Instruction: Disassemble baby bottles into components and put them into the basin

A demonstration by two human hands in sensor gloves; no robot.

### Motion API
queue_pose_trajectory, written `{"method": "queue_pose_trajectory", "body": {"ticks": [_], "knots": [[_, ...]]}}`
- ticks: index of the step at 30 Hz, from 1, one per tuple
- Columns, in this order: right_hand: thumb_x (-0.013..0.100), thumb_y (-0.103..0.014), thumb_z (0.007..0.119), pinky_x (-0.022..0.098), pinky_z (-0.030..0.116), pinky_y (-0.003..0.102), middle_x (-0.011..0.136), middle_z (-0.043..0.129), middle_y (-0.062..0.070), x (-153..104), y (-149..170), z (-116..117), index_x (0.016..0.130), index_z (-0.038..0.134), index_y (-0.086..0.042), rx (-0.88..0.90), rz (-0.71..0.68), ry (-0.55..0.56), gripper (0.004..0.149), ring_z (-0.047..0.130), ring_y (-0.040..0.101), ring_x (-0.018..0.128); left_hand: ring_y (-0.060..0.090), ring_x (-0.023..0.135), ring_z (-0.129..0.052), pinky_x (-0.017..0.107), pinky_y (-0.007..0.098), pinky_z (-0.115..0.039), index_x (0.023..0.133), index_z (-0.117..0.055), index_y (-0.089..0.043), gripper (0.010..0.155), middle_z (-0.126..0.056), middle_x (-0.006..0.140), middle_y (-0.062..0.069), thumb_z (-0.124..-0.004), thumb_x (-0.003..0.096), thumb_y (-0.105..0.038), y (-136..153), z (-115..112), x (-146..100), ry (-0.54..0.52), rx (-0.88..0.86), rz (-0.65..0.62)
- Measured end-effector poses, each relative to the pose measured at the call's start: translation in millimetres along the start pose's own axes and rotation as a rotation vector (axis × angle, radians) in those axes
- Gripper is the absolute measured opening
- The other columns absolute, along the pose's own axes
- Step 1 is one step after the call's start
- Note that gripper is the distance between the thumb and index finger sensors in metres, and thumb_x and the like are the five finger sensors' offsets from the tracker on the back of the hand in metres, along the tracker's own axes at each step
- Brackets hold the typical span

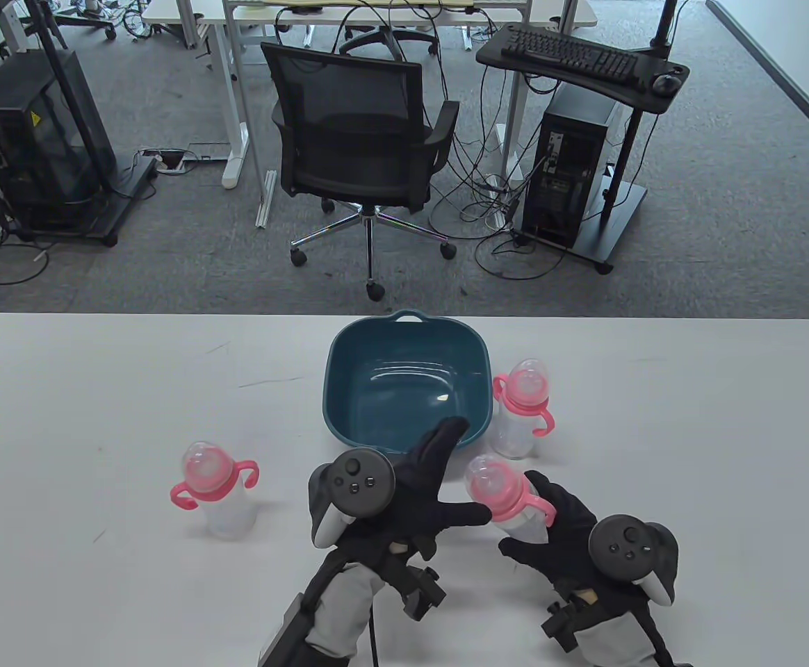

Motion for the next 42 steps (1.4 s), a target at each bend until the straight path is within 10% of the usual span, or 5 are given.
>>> {"method": "queue_pose_trajectory", "body": {"ticks": [21,42], "knots": [[0.043,-0.046,0.093,0.064,0.049,0.070,0.104,0.061,0.018,0.5,1.1,3.1,0.110,0.040,-0.011,0.009,0.010,-0.005,0.092,0.064,0.047,0.092,0.027,0.106,-0.069,0.076,0.060,-0.053,0.105,-0.046,-0.039,0.088,-0.054,0.108,-0.005,-0.099,0.0342,-0.042,-7.5,-7.5,-1.7,-0.077,0.165,-0.008],[0.044,-0.046,0.093,0.064,0.049,0.070,0.103,0.061,0.019,-2.9,10.2,-15.2,0.110,0.040,-0.011,0.031,0.072,0.078,0.091,0.064,0.048,0.091,0.027,0.109,-0.062,0.079,0.059,-0.045,0.106,-0.043,-0.040,0.087,-0.051,0.110,-0.006,-0.096,0.0377,-0.044,20.6,50.2,0.4,-0.268,0.131,0.207]]}}
Point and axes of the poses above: the tracker on the back of each hand, its own y axis roughly to the little-finger side, its own x axis roughly from the wrist to the fingertips, z = x × y, the point moved 1 cm from there along x, roughly from the wrist to the fingertips
